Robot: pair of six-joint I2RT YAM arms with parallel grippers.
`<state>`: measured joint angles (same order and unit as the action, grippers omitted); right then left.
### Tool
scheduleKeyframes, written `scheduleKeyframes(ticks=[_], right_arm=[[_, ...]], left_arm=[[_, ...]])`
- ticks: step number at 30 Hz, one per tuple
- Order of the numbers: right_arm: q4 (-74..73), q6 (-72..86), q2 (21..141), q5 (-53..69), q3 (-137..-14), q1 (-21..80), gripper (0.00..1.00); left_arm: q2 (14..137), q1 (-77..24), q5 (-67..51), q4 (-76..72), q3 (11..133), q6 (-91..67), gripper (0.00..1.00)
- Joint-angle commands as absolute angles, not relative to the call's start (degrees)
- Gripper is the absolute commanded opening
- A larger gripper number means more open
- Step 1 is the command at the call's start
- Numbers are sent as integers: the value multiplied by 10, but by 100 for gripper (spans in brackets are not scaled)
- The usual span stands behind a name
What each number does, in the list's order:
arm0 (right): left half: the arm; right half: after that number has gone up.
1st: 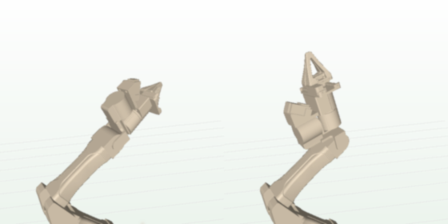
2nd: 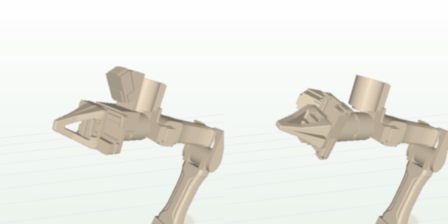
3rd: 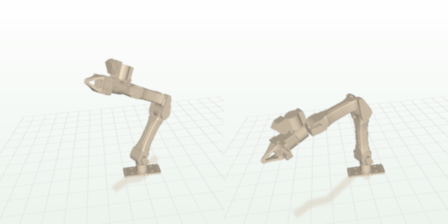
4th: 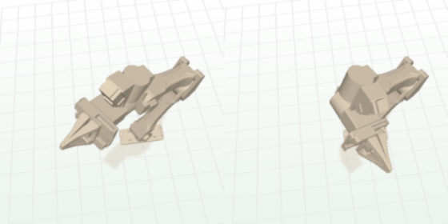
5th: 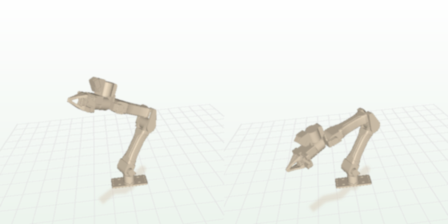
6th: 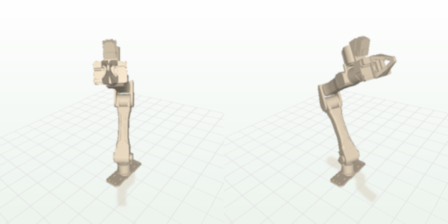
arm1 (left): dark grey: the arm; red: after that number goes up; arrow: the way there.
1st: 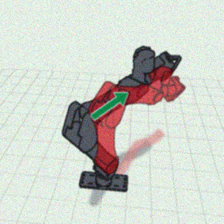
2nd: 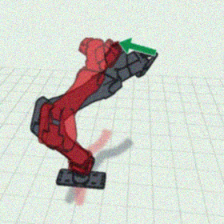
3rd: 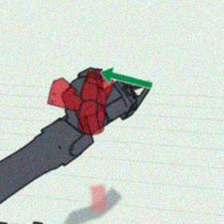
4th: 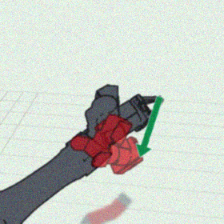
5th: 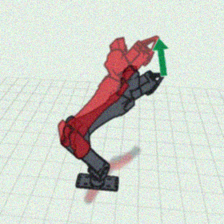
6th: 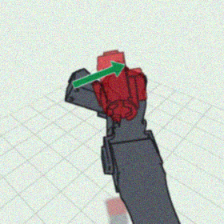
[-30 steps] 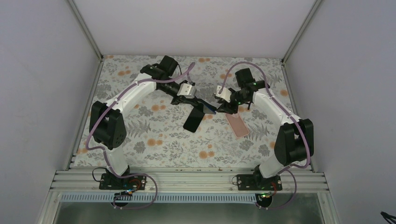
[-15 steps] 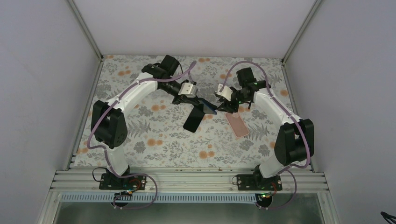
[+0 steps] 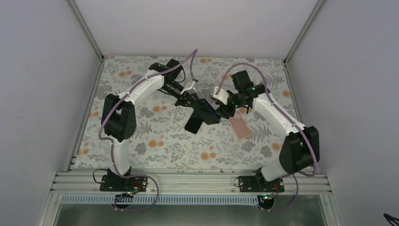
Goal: Take the phone out of the phone case
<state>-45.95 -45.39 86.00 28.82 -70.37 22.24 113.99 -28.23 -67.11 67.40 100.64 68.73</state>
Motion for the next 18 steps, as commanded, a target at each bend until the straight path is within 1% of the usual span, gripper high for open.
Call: scheduleKeyframes(ticks=[1,7,11,12,13,15,16,18], right_arm=[[-259,-383,874,375,-773,237,66],[-360,-408,972,557,-830,241,70],[-398,-424,1002,662,-845,241,70],[-417,-429,1009,686,-855,241,68],[-445,-450,1018,705,-875,241,62],[-492,-465,1034,712,-904,241,41],[-508,-470,1038,708,-910,240,29],[-506,-459,1030,698,-898,231,9]], left_arm=[[1151,-328,-819,779,1008,682,2],[1133,-312,-836,779,1008,702,2],[1141,-309,-820,778,1015,708,2],[1148,-309,-811,778,1023,706,2],[1157,-309,-802,778,1035,703,2],[1170,-308,-777,778,1059,696,2],[1176,-307,-768,778,1071,691,2],[1182,-301,-745,777,1092,683,2]])
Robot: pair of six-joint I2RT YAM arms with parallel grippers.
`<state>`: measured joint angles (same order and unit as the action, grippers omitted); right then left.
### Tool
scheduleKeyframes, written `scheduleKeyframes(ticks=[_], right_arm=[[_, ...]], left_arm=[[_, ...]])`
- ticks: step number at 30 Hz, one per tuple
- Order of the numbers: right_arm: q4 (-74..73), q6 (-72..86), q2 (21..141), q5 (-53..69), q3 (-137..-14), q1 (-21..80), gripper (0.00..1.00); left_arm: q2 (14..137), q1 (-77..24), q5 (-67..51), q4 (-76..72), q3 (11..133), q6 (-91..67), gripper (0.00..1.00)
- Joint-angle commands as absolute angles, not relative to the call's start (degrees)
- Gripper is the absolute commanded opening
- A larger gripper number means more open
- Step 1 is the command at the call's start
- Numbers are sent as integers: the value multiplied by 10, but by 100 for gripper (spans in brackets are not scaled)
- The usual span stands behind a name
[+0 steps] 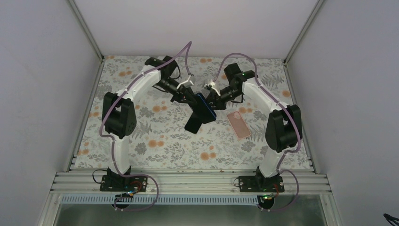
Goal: Take the phone out of the phone case
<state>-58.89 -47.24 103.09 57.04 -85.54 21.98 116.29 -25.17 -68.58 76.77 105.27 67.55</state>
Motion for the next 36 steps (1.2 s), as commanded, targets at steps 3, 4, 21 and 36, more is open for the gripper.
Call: scheduleKeyframes(ticks=[3,4,21,36], right_arm=[[-485,-443,1001,672,-853,213,4],[-481,-442,990,659,-838,207,4],[-344,-315,930,477,-714,117,4],[-248,-308,978,350,-695,142,4]], left_arm=[[1180,-290,-715,767,1122,661,9],[1178,-284,-709,767,1131,658,16],[1011,-255,-476,495,1009,484,67],[957,-329,-373,103,752,427,59]])
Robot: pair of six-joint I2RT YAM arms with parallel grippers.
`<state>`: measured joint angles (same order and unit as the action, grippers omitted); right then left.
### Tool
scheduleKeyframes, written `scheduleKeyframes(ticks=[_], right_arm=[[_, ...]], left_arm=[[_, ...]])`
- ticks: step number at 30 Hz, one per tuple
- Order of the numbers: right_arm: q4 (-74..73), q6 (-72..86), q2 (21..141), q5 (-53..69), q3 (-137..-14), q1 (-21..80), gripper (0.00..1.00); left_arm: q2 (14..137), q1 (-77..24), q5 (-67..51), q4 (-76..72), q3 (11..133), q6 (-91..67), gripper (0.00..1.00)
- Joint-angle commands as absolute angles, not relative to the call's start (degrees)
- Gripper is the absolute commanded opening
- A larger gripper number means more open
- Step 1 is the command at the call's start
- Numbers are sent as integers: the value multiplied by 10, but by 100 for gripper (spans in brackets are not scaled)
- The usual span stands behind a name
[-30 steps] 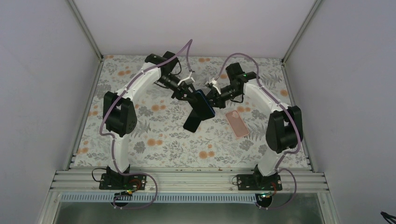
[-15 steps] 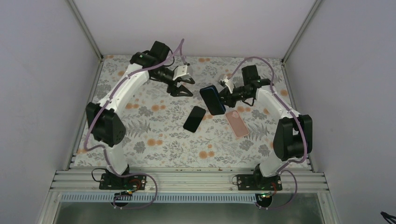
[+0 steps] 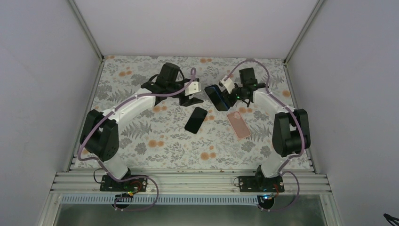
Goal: Take the phone out of the phone case
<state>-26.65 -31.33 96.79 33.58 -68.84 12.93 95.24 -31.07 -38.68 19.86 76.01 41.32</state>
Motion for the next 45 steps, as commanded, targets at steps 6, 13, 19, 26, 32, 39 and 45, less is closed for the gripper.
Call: scheduleKeyframes(ticks=[6,13,19,26,32,39,45], right_arm=[[-342,-372,995,407,-733,144,4],[-374,-402,982,445,-736,144,4],[-386,-409,976,467,-734,145,4],[-406,-424,979,470,-746,158,4],[-407,-419,981,471,-750,163,4],[-407,-417,989,469,-754,166,4],[-405,-417,989,467,-752,170,4]], left_arm=[[992,-330,-395,169,805,520,61],[1050,-325,-444,274,869,604,58],[1055,-319,-486,273,869,602,55],[1060,-319,-497,258,877,594,54],[1071,-322,-518,301,893,618,52],[1083,-329,-515,353,915,642,44],[1087,-330,-490,343,912,636,44]])
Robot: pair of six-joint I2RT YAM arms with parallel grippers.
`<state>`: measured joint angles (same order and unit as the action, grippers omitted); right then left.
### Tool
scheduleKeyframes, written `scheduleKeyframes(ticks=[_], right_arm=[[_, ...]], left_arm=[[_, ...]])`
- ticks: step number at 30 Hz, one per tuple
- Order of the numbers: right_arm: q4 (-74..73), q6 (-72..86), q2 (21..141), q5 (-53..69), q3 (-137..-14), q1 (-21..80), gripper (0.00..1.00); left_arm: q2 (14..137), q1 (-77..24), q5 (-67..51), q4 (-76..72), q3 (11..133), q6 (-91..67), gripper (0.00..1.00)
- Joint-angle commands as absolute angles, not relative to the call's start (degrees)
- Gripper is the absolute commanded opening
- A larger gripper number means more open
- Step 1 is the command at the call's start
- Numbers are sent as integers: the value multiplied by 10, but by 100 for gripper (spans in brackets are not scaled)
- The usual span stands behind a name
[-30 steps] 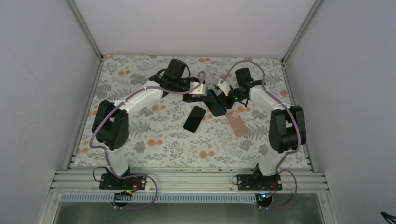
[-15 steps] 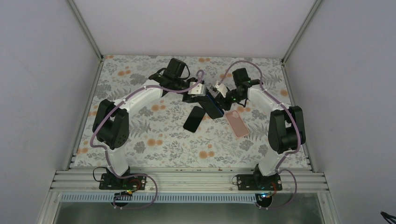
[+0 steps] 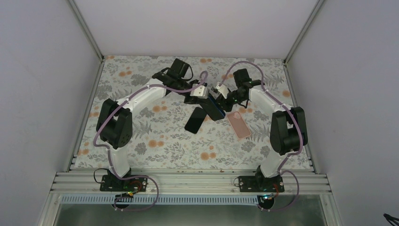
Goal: Take the phone out of the phone case
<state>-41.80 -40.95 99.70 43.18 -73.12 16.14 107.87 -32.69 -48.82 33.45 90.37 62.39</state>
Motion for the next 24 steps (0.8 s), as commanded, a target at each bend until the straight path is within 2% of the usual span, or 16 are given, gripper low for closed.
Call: scheduleKeyframes(ticks=[1,15,24], right_arm=[[-403,-416,988,465,-751,172,4],[-424,-423,970,455,-768,178,4],[-469,-441,991,471,-793,177,4]], left_arm=[[1089,-331,-482,337,912,628,44],[1137,-342,-433,436,996,646,39],[1140,-348,-400,495,1029,678,32]])
